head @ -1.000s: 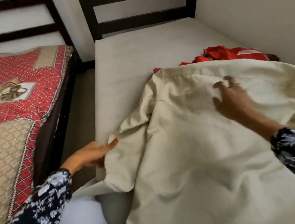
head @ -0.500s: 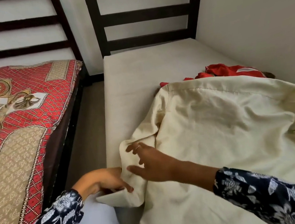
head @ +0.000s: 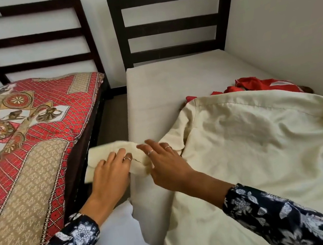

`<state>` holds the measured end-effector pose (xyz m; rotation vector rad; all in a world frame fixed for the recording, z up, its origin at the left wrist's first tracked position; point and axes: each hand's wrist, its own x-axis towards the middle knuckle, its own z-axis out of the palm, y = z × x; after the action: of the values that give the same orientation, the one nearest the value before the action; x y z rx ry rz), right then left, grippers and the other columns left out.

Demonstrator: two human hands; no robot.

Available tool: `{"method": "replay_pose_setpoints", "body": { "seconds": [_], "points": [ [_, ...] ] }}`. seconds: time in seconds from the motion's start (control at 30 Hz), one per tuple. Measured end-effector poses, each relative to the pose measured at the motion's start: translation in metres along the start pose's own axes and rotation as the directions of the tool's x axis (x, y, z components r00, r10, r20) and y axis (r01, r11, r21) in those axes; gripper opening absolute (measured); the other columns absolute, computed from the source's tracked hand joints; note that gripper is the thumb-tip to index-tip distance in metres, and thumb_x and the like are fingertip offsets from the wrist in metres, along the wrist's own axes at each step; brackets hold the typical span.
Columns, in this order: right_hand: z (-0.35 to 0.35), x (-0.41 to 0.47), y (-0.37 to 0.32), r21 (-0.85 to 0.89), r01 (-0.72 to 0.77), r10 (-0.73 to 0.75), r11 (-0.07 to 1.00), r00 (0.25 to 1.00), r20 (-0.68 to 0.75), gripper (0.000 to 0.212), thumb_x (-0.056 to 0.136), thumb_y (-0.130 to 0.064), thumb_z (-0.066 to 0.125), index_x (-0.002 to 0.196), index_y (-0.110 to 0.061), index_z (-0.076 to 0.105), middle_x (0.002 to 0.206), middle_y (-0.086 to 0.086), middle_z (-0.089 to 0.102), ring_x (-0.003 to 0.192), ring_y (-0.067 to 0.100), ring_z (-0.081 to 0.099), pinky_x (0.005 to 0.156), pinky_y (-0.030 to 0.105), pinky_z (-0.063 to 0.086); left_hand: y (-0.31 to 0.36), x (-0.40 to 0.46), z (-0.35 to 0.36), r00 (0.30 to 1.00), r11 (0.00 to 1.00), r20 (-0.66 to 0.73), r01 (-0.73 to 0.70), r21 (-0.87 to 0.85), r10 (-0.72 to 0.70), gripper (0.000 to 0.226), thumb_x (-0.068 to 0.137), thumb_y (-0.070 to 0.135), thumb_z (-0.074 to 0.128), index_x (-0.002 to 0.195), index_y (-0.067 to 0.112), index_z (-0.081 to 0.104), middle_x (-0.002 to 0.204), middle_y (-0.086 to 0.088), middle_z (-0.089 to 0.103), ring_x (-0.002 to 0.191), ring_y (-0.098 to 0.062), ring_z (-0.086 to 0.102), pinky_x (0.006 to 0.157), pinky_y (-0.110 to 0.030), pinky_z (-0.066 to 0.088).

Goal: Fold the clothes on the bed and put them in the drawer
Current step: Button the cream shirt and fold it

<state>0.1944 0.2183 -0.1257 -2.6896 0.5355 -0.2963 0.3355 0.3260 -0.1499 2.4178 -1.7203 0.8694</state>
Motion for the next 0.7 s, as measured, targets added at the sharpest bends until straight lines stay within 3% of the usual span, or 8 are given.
{"method": "replay_pose_setpoints", "body": {
  "seconds": [0.1,0.17,0.23,0.33,0.4,0.43,0.6,0.7],
  "points": [
    [0.032,-0.003,0.021,-0.126,-0.095,0.132,0.987,0.933,0.334,0.077,0.087,-0.006,0.048,0.152,-0.032,0.017,0.159,-0.001,0.014,0.145,0.034,0.010,0.116,0.047,0.012,0.009,-0.013,0.014,0.946,0.995,0.312,0.080,0.051,-0.092,0.024,0.064,0.006,0.078,0.086,0.013,0.071,0.089,-0.007,0.063,0.073,-0.027,0.065,0.053,-0.032,0.049],
    [0.050,-0.008,0.030,-0.168,-0.078,0.143,0.983,0.896,0.420,0.073,0.086,-0.005,0.046,0.150,-0.031,0.024,0.155,0.000,0.024,0.143,0.034,0.016,0.115,0.046,0.014,0.007,-0.022,0.030,0.771,0.967,0.588,0.241,0.084,-0.243,0.021,0.089,0.017,0.055,0.107,0.020,0.064,0.109,-0.002,0.063,0.099,-0.024,0.064,0.073,-0.031,0.047],
    [0.059,-0.009,0.034,-0.175,-0.074,0.146,0.982,0.884,0.445,0.069,0.085,-0.003,0.044,0.147,-0.029,0.031,0.150,0.000,0.030,0.139,0.032,0.023,0.114,0.045,0.018,0.002,-0.025,0.036,0.544,0.837,0.768,0.547,-0.021,-0.337,0.022,0.091,0.028,0.048,0.104,0.019,0.063,0.105,-0.005,0.065,0.093,-0.025,0.063,0.074,-0.030,0.045],
    [0.062,-0.003,0.032,-0.149,-0.074,0.132,0.986,0.891,0.435,0.069,0.083,0.001,0.040,0.146,-0.028,0.035,0.147,0.004,0.034,0.136,0.033,0.028,0.112,0.046,0.023,-0.009,-0.023,0.038,0.276,0.045,0.943,0.961,-0.272,-0.184,0.014,0.092,0.019,0.053,0.093,0.009,0.063,0.066,-0.009,0.070,0.049,-0.019,0.056,0.049,-0.021,0.040],
    [0.058,0.007,0.028,-0.128,-0.060,0.110,0.990,0.895,0.433,0.070,0.084,0.002,0.039,0.146,-0.029,0.034,0.145,0.005,0.036,0.133,0.032,0.032,0.110,0.045,0.027,-0.013,-0.024,0.041,0.269,-0.424,0.955,0.855,-0.297,-0.126,0.014,0.097,0.010,0.048,0.104,0.007,0.060,0.072,-0.012,0.073,0.047,-0.015,0.062,0.042,-0.017,0.041],
    [0.054,0.013,0.026,-0.108,-0.062,0.102,0.992,0.904,0.415,0.069,0.085,0.002,0.038,0.146,-0.029,0.035,0.144,0.006,0.037,0.132,0.032,0.035,0.109,0.044,0.030,-0.016,-0.023,0.041,0.291,-0.485,0.944,0.809,-0.331,-0.158,0.018,0.099,0.011,0.044,0.108,0.007,0.059,0.081,-0.014,0.073,0.053,-0.016,0.067,0.043,-0.017,0.044],
    [0.009,0.054,0.026,0.105,-0.175,0.152,0.979,0.967,0.203,0.041,0.093,-0.007,0.045,0.132,-0.017,0.053,0.135,0.008,0.051,0.123,0.025,0.050,0.102,0.033,0.040,-0.051,-0.004,0.039,0.425,-0.308,0.758,0.730,-0.610,-0.494,0.042,0.095,0.005,0.046,0.134,0.017,0.054,0.125,-0.011,0.061,0.109,-0.023,0.059,0.096,-0.037,0.047],
    [-0.032,0.077,0.032,0.129,-0.169,0.165,0.977,0.985,0.044,0.028,0.094,-0.007,0.047,0.116,-0.005,0.064,0.119,0.014,0.064,0.109,0.027,0.060,0.090,0.025,0.041,-0.068,0.018,0.018,0.592,0.021,0.542,0.686,-0.727,-0.597,0.050,0.091,0.006,0.050,0.139,0.018,0.049,0.117,0.000,0.059,0.097,-0.013,0.055,0.083,-0.027,0.044]
  ]
}}
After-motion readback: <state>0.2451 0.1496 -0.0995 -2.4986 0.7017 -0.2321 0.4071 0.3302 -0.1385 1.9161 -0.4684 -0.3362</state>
